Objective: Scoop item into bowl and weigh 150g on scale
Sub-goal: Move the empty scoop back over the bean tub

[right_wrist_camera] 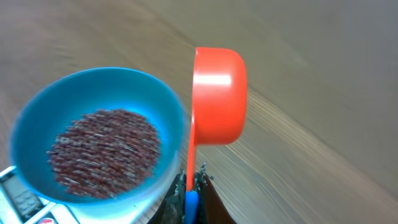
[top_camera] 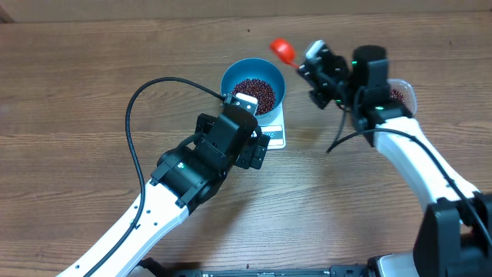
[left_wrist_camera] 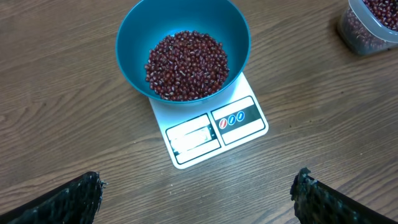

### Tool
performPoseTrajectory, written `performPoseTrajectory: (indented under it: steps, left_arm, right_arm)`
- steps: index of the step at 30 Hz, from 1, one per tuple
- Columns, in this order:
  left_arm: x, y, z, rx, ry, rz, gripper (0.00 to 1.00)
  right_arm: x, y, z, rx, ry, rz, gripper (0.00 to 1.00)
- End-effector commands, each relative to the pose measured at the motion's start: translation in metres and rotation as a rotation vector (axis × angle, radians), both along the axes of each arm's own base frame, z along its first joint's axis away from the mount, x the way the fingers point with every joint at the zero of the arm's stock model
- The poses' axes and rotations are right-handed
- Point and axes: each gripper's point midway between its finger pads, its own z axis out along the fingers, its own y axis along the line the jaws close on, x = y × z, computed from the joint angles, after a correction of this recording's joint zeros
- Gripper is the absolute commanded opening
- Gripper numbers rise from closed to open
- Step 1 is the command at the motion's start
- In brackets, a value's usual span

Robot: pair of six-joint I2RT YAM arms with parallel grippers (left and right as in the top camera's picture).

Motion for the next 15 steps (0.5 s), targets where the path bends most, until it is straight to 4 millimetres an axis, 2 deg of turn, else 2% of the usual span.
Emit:
performPoseTrajectory:
  steps: [1,5,9,15]
  left_arm:
    - [0.0,0.003,0.002,-0.002,-0.01,0.013,1.0]
    - [0.0,0.003,0.002,-0.001,-0.01,0.013,1.0]
    - [0.0,0.003,0.002,-0.001,-0.01,0.013,0.99]
    - [0.0,0.003,0.002,-0.001,-0.01,0.013,1.0]
  right_arm:
    - [0.002,-0.04,0.025,0.036,0.0,-0.153,0.04]
    - [-0.003,-0.078,0.026,0.025,0.034,-0.243,0.04]
    - [-0.01,-0.13,0.007,-0.031,0.121,-0.404,0.04]
    - [-0.035,-0.185,-0.027,-0.148,0.277,-0.605,0.04]
